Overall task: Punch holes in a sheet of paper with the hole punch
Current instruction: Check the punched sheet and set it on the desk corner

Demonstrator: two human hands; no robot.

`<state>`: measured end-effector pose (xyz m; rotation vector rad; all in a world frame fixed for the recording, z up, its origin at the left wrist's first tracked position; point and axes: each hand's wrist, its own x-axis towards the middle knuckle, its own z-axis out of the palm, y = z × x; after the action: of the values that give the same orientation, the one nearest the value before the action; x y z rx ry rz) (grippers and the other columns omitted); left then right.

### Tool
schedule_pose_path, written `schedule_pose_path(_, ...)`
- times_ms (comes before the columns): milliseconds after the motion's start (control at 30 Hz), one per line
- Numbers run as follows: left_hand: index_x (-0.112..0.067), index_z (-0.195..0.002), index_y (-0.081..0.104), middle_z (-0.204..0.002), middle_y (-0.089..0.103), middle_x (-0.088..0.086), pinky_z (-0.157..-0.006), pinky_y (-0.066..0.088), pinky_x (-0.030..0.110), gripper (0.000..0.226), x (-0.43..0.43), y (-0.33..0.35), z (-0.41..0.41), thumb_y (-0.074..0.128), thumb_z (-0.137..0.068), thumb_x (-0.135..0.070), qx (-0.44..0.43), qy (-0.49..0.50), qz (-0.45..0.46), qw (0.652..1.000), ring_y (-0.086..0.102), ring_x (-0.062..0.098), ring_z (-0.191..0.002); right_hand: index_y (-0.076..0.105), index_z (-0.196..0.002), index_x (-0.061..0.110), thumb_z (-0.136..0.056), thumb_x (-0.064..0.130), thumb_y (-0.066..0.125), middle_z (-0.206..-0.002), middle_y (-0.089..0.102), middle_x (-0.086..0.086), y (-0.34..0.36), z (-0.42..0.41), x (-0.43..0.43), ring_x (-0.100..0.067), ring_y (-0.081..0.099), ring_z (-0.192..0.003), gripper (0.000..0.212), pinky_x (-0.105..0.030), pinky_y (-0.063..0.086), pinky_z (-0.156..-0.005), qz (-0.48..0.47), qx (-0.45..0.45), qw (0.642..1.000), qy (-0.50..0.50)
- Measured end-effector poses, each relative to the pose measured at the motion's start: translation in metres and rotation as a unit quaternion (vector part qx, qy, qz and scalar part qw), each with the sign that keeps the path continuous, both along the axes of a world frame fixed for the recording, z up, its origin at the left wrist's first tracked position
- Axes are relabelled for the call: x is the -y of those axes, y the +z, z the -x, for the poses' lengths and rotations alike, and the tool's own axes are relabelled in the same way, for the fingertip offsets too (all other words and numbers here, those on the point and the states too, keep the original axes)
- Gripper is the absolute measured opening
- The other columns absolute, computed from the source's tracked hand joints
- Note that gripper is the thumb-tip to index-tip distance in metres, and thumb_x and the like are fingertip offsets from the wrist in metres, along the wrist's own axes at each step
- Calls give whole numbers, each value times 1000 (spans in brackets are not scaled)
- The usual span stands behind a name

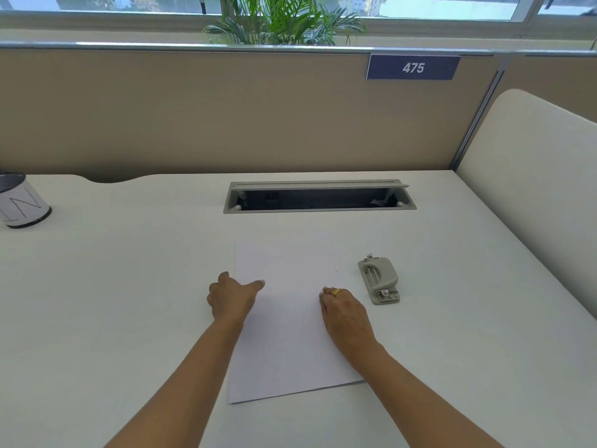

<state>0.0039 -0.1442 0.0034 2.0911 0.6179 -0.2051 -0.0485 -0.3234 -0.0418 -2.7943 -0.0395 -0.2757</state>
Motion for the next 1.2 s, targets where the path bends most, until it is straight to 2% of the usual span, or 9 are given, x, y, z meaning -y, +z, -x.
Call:
schedule_pose_path(100,-4,-144,23,-149,29,17,-107,33,46,85,-5,3,-3,72,-79,-30,-25,25,78,996,31,36,-135,63,-109,1,-95,6,41,-122,63,-11,-5,-3,2,-27,55,-114,26,-33,46,-91,16,-23,1000,-4)
schedule_pose_path(267,3,-138,34,-141,42,24,-105,40,49,75,-14,9,-12,72,-79,-24,-53,68,239,967,45,40,-127,61,-109,2,-96,7,37,-125,60,-10,-6,-3,2,-25,52,-117,27,-31,44,-94,-3,-20,1000,-9)
schedule_pose_path(333,6,-121,47,-114,60,23,-79,57,35,54,-18,12,-14,70,-81,-22,-57,90,271,957,61,37,-100,61,-107,1,-96,6,37,-122,62,-10,-7,-4,2,-25,53,-114,27,-31,45,-92,-9,-18,1000,-10)
schedule_pose_path(400,-1,-93,51,-74,54,12,-44,50,24,28,-20,18,-13,67,-83,-22,-59,102,289,950,54,23,-61,62,-105,0,-96,4,37,-117,63,-12,-7,-3,1,-27,54,-111,27,-33,45,-91,-12,-16,1000,-7)
schedule_pose_path(600,-10,-63,51,-34,51,-2,-39,35,20,31,-25,19,-10,69,-81,-28,-105,66,262,957,45,13,-39,63,-97,-1,-94,1,39,-104,65,-15,-7,-3,2,-30,57,-100,24,-33,47,-81,4,1,1000,2)
schedule_pose_path(667,-4,-70,57,-45,57,5,-30,35,14,25,-22,20,-5,70,-81,-22,-95,29,240,966,51,16,-35,62,-101,0,-95,3,38,-107,65,-13,-6,-4,2,-29,56,-102,24,-32,47,-83,1,-5,1000,4)
schedule_pose_path(833,-1,-119,57,-112,64,18,-66,50,31,36,-17,11,5,64,-86,-12,-35,-50,229,971,62,28,-81,68,-78,-4,-77,-8,63,-81,71,-16,-2,-1,0,-33,67,-78,6,-32,55,-63,21,25,999,5)
schedule_pose_path(967,-11,-125,51,-119,62,14,-75,54,38,37,-16,5,15,55,-89,-4,10,-81,254,964,63,31,-92,61,-103,2,-95,4,38,-112,64,-11,-4,-3,1,-27,55,-106,25,-31,46,-86,20,-15,1000,0)
schedule_pose_path(1200,-21,-123,50,-122,59,10,-93,49,50,37,-18,9,23,52,-91,-3,89,-118,236,960,61,34,-105,63,-114,5,-97,13,41,-119,65,-8,7,1,9,-22,56,-114,29,-23,36,-96,-95,-6,995,-25)
